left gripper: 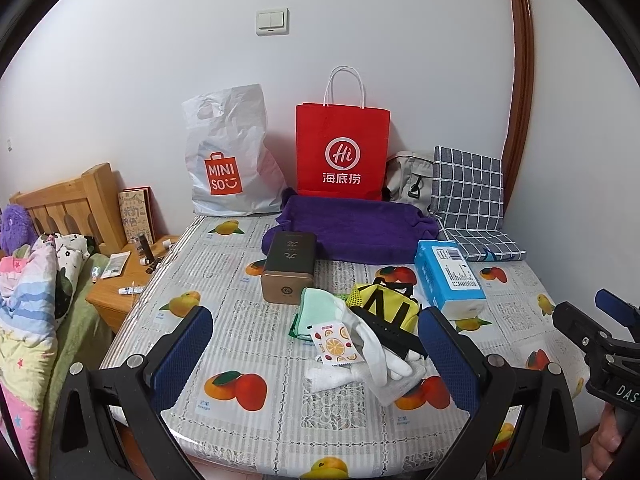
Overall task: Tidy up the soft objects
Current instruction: 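Grasp the orange-printed packet with the left tool while the right tool grasps the black strap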
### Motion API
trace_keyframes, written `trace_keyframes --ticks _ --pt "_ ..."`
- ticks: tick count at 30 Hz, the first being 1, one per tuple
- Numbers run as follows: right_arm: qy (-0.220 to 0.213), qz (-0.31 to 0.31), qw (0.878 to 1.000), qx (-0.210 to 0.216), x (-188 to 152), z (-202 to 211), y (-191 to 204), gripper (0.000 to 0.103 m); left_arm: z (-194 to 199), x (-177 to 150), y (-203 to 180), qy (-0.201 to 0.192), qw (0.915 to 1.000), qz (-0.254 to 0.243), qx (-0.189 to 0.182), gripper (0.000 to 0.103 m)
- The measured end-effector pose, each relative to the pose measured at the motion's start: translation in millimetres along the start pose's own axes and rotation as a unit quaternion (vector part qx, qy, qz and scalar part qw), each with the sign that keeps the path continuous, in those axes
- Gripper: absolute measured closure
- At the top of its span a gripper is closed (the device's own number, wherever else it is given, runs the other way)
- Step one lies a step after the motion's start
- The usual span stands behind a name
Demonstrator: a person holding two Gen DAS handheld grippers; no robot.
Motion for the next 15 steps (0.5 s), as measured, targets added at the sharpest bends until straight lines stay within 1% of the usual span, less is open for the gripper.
trace_keyframes --ticks 4,7,13,15 --pt "0.008 0.002 1.000 0.004 2.1 -11.6 0.1 0.000 -13.5 1.8 1.9 0.012 0.9999 0.001 0.000 0.000" --pt "0.020 0.001 1.000 0.003 -0.7 -28.0 -0.2 0.000 -27.8 -0.6 7.4 0.025 0.9997 0.006 0.003 0.000" --pt "0.043 0.007 0.999 0.013 -13.6 -64.7 4.5 0.000 -64.0 -15.9 31.3 0.065 0.9973 0.029 0.015 0.000" --pt "0.055 0.009 0.998 0.014 -18.5 -77.2 7.1 0.001 -76.9 -24.0 36.6 0.081 0.9960 0.037 0.007 0.000"
Point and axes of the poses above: each gripper's, at about its wrist camera, not at the fingertips, and z roughly against the way its jaws point, y to its left, x to its top, the point moved 6 cm from there along -z, roughly the way its jaws point, and after that the axes turned 11 degrees about -x, right-handed, at the moved point
